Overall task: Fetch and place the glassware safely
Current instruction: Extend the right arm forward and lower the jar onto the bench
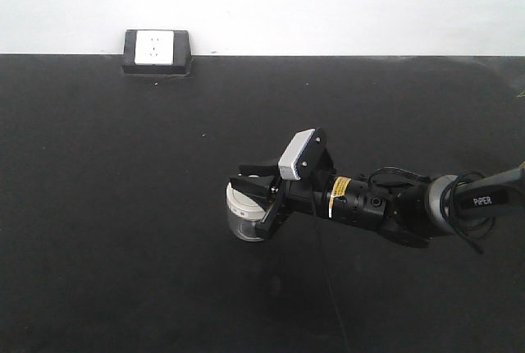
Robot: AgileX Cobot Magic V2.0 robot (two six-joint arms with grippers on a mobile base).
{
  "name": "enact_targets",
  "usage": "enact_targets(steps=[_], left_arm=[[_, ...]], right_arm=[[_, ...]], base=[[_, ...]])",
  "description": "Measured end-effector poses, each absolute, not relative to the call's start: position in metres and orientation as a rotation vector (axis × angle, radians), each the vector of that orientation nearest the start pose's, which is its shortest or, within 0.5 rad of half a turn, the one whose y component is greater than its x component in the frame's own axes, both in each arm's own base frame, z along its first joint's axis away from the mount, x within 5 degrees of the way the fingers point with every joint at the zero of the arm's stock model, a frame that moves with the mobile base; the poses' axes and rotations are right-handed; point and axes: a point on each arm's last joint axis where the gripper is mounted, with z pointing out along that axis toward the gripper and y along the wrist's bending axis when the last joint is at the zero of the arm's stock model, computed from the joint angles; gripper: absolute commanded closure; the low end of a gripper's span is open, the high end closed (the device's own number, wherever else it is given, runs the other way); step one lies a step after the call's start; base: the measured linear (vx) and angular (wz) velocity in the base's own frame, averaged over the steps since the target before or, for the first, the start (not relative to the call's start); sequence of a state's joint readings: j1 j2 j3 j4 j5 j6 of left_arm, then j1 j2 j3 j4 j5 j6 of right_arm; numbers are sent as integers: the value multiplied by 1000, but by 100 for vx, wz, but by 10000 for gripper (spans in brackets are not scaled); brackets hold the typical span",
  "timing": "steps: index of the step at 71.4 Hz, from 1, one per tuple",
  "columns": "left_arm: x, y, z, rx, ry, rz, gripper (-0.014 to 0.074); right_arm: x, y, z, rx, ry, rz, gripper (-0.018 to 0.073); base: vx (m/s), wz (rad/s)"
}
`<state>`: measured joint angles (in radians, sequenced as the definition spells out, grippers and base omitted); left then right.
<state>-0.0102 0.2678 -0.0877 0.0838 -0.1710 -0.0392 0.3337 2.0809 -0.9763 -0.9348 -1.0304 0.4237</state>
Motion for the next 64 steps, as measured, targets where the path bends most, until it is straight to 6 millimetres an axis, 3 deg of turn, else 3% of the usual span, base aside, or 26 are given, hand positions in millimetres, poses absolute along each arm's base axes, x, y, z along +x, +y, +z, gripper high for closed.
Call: enact_targets(steps=[18, 31, 42, 64], left_arm=[[80, -2, 241, 51, 1492, 16, 603], [80, -2, 241, 51, 1492, 16, 603], [80, -2, 241, 51, 1492, 16, 603], [80, -2, 241, 51, 1492, 16, 603]], right_arm=[[344, 186, 133, -968, 1528, 789, 558], [344, 186, 133, -969, 1530, 787, 500], [345, 186, 134, -969, 1529, 785, 365], [346, 186, 135, -959, 1522, 789, -27]], base=[[0, 0], [0, 0], [0, 0], [0, 0]])
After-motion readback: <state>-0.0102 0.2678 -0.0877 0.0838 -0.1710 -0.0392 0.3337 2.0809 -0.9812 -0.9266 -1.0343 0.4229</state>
